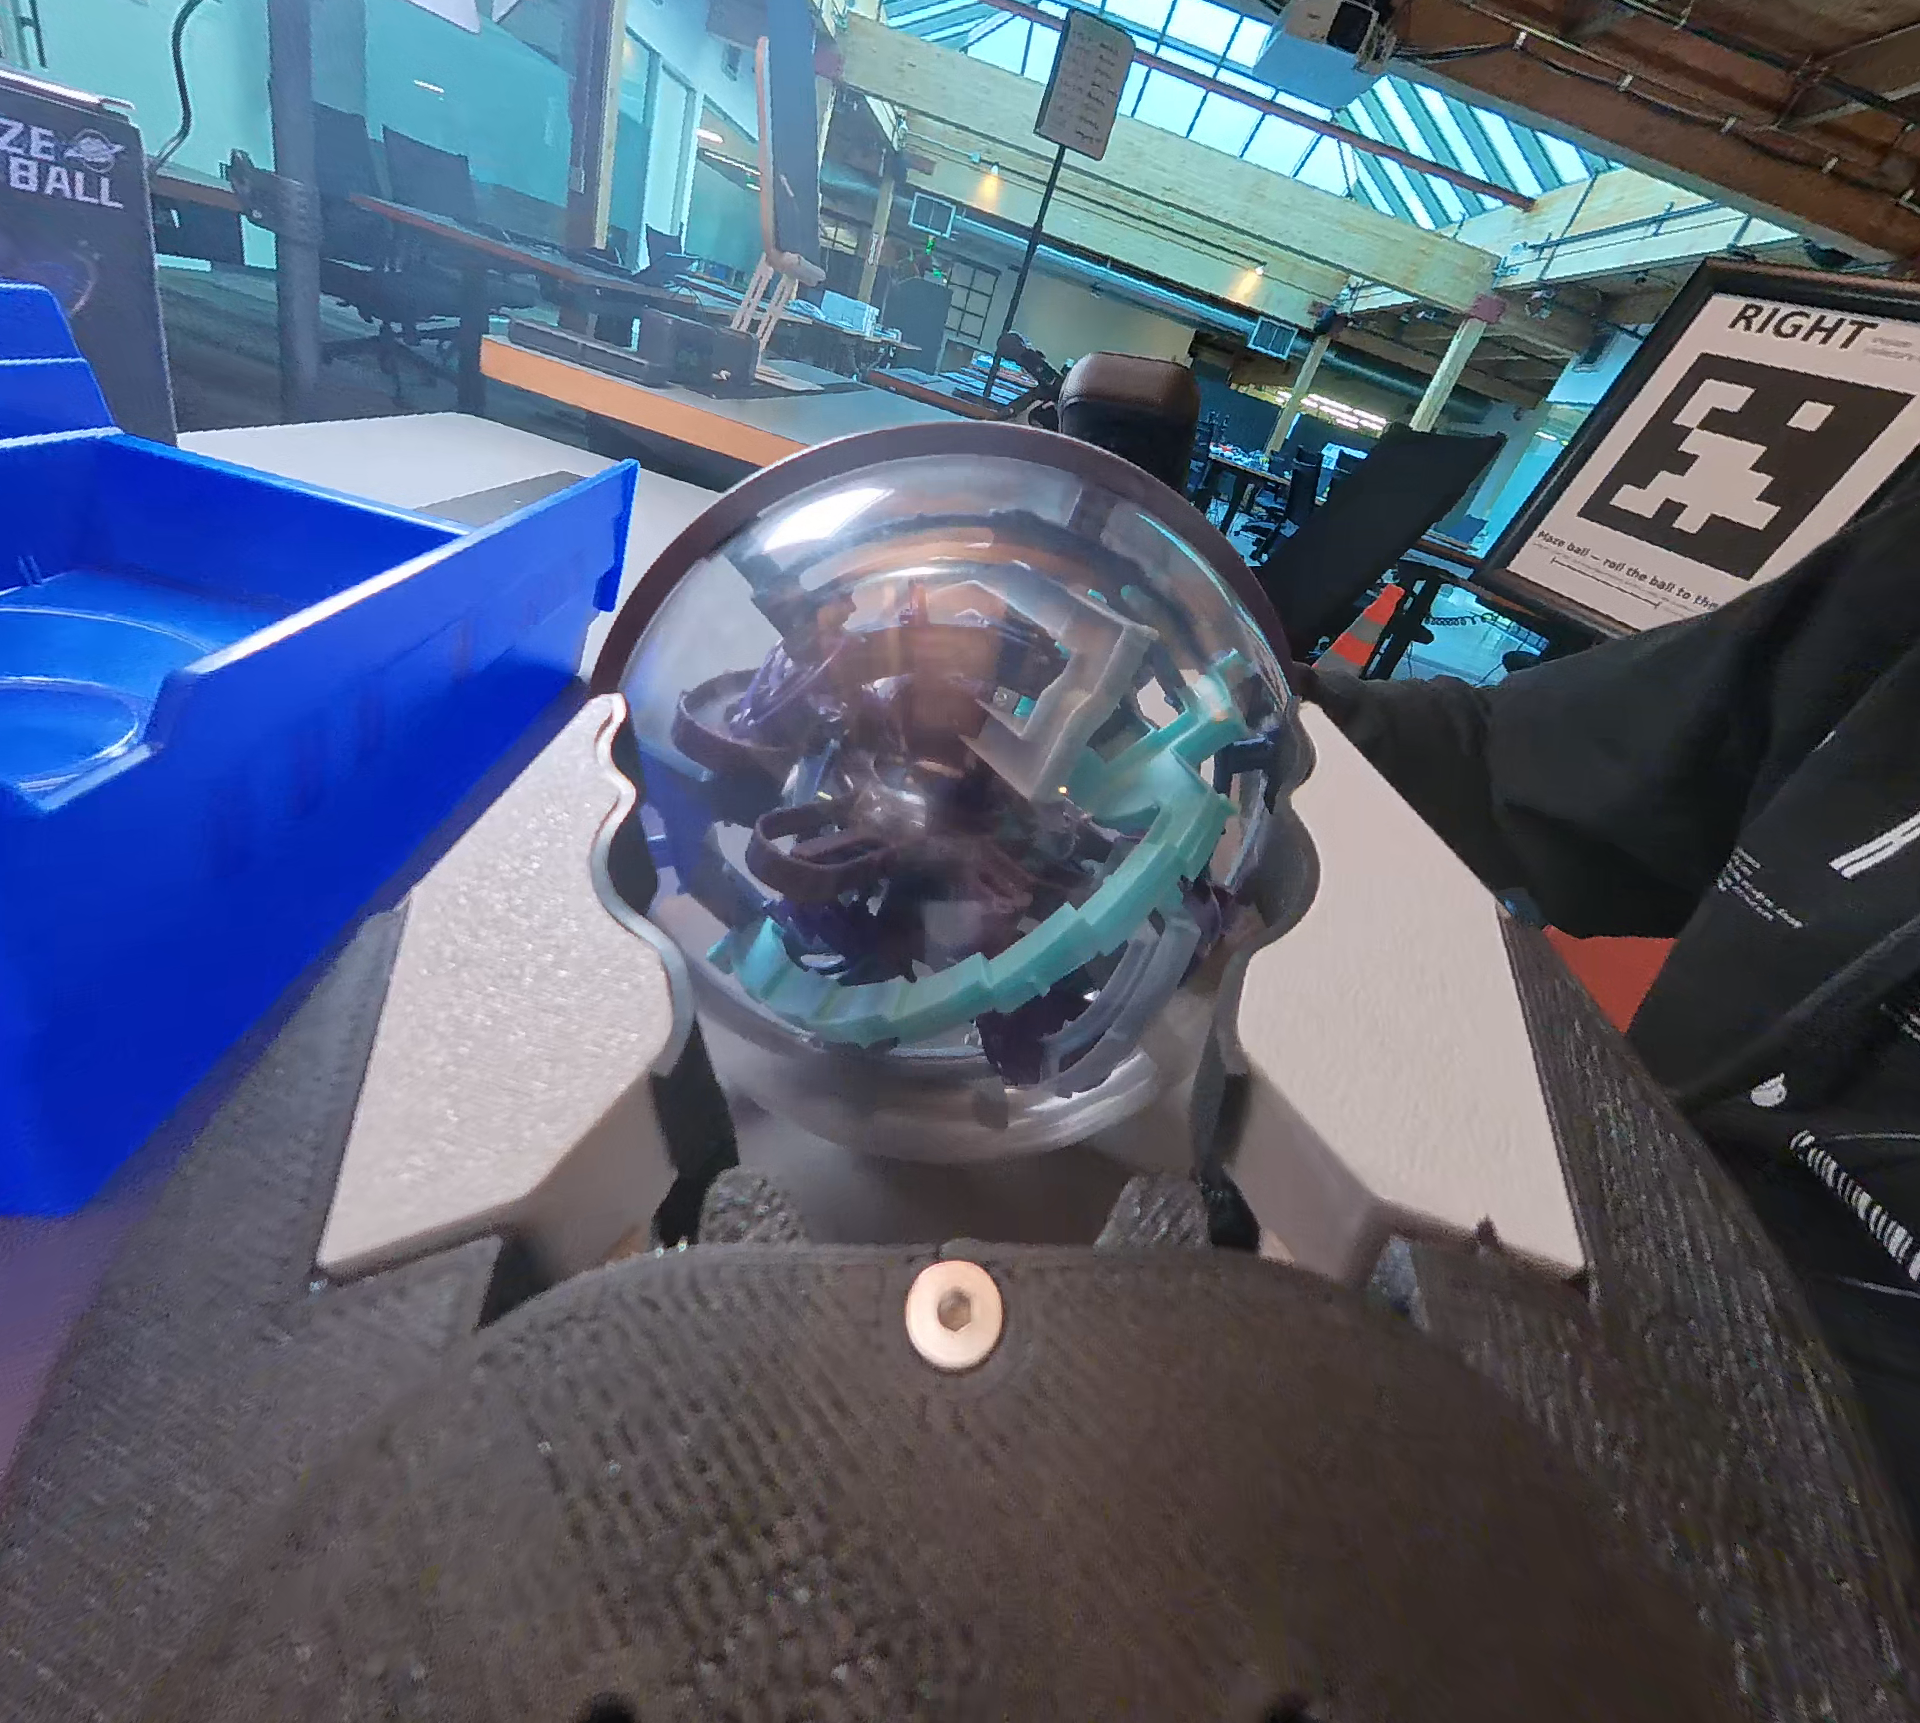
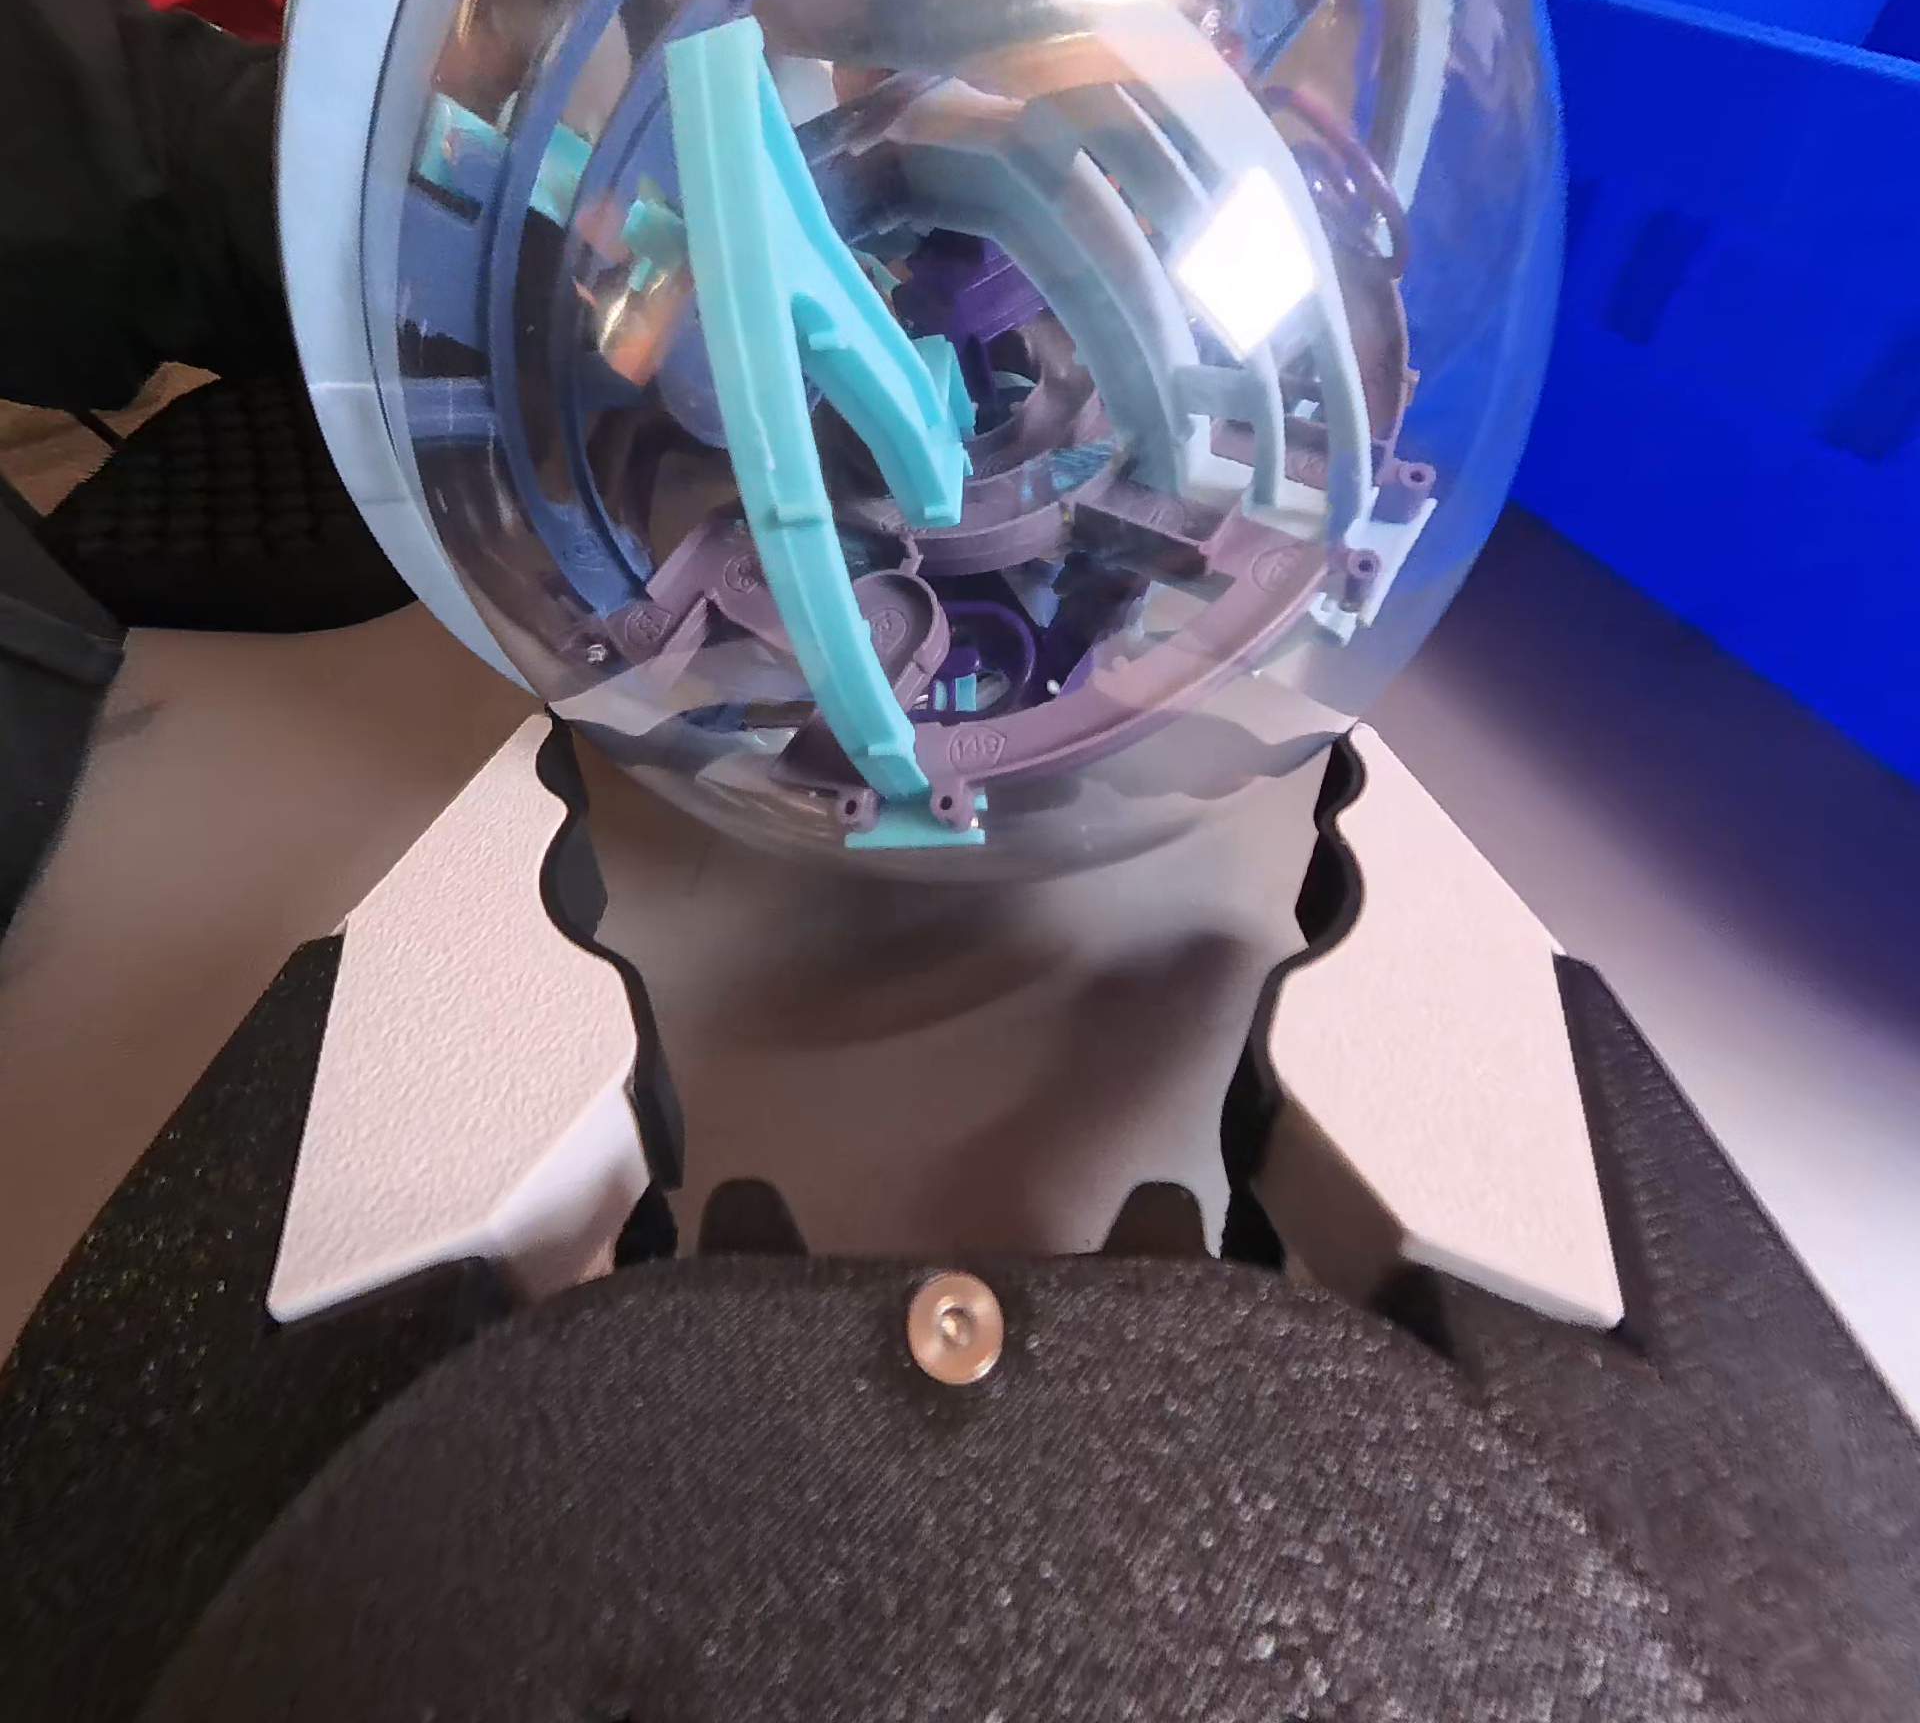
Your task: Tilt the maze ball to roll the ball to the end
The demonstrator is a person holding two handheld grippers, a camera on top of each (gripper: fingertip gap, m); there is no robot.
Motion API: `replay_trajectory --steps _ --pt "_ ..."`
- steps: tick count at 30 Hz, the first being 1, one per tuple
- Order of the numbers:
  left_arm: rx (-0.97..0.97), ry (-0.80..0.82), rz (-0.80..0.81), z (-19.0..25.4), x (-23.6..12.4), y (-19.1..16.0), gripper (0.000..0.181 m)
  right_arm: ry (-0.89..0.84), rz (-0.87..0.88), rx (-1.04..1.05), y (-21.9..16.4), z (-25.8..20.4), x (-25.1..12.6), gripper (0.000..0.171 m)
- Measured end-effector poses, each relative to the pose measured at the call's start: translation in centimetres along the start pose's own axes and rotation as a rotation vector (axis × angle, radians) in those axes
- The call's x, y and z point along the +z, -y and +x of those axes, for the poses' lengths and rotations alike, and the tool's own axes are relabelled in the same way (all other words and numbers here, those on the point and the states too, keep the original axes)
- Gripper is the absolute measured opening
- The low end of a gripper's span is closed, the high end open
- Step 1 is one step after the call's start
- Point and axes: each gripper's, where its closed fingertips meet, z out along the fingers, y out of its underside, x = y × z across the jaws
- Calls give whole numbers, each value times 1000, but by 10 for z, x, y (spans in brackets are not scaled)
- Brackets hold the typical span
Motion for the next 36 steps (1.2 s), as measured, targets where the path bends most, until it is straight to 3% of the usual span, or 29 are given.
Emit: replay_trajectory --steps 15,26,30,36 --pt "16 -22 -20 0 -3 0 116 -30 -3 -33 0 2 0 134" --pt "93 -130 -277 -3 -32 -30 107 -77 124 -154 31 -2 -19 128" --pt "-78 -191 -206 8 -48 -10 109 -121 117 -256 37 -11 -17 123" --pt "-230 -35 -12 10 -50 1 117 -184 150 -404 55 -31 -11 116"
